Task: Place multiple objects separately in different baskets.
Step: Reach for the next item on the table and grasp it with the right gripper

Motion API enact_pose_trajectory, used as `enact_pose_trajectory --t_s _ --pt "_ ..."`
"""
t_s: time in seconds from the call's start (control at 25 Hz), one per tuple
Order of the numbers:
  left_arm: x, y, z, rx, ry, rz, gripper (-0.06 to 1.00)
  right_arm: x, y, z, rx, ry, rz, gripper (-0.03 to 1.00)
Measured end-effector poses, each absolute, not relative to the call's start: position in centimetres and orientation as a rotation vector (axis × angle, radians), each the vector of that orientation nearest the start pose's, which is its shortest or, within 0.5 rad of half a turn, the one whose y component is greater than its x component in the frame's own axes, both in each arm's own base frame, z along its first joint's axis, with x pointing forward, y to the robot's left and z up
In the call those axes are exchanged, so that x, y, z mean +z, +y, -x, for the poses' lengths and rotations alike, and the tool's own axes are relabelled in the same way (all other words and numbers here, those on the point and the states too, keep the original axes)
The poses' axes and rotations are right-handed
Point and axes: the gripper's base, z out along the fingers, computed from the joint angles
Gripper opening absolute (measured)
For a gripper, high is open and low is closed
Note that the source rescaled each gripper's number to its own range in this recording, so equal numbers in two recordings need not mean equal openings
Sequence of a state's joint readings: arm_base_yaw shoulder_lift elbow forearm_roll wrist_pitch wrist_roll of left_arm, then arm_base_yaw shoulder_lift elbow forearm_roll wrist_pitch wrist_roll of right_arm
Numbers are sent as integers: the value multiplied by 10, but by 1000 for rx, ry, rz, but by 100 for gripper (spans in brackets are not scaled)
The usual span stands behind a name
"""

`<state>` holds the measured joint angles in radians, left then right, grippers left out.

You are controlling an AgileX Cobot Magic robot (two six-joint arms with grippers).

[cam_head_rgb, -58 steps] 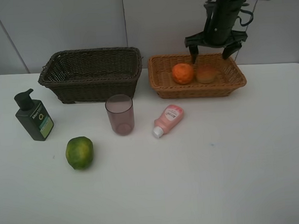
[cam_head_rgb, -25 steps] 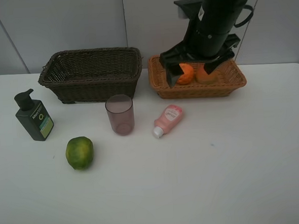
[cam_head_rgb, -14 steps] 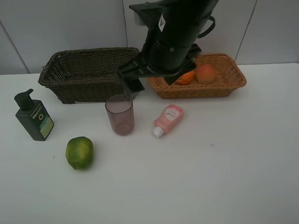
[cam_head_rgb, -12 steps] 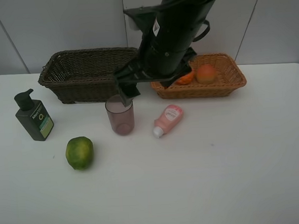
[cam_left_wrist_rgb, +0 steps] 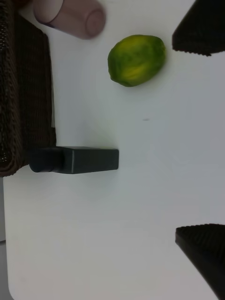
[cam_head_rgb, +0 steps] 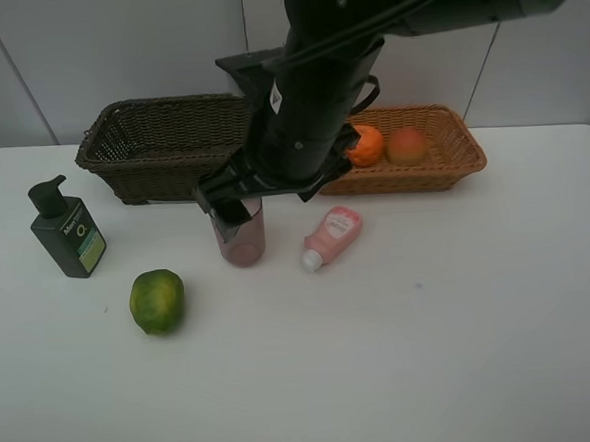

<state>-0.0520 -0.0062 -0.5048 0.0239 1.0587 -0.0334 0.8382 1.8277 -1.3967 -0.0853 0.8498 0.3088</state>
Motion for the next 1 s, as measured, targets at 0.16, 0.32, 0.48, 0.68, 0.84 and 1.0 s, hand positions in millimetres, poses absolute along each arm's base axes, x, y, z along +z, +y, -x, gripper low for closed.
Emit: enact_pose_trajectory --t_s 0.16,0.32,0.48,0.68,0.84,1.0 --pt "279 2 6 -25 2031 -18 94 237 270 -275 194 2697 676 99" --pt "279 2 6 -25 2031 -18 94 223 252 -286 226 2754 439 99" --pt "279 2 6 -25 2031 -18 94 203 226 -300 252 2796 90 99" --pt "279 2 6 -25 2031 -18 94 189 215 -317 286 2786 -222 99" --pt "279 2 6 -25 2031 -18 94 169 209 -326 263 2811 -412 99" --pt "279 2 6 -25 2031 -18 94 158 216 -341 219 2825 -452 99"
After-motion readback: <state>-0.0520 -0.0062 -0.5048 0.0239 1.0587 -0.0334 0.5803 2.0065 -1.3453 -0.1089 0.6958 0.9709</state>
